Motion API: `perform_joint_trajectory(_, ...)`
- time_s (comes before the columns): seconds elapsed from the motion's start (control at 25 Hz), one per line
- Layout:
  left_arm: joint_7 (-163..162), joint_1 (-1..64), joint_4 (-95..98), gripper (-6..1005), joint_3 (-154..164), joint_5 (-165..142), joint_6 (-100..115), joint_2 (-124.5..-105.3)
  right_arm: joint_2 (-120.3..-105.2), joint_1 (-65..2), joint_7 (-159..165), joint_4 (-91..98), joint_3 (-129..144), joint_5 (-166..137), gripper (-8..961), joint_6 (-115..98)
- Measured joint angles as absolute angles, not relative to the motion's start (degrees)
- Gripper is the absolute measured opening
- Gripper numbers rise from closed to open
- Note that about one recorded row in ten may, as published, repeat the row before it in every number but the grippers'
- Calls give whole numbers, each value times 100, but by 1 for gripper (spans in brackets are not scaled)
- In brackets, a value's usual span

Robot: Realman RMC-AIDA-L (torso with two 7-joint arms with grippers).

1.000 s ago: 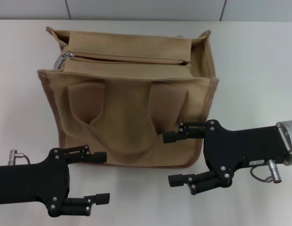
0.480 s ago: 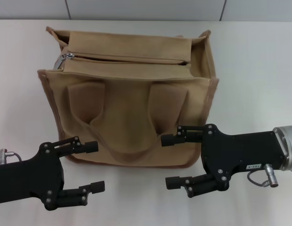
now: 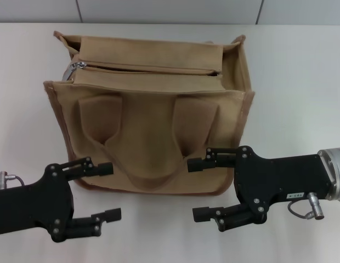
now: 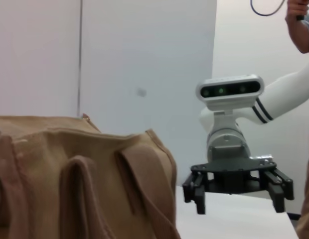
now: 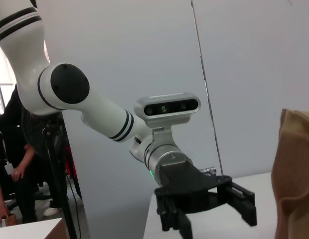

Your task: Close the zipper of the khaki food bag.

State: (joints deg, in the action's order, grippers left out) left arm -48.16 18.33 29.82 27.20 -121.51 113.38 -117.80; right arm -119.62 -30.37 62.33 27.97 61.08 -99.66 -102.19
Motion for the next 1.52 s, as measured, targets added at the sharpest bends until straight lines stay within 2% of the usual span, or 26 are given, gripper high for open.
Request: perform_joint_trajectory(1.52, -4668, 1680, 2869, 755, 1996, -12011, 11339, -11842, -11971, -3105, 5761, 2278, 6085, -9966, 826, -10195)
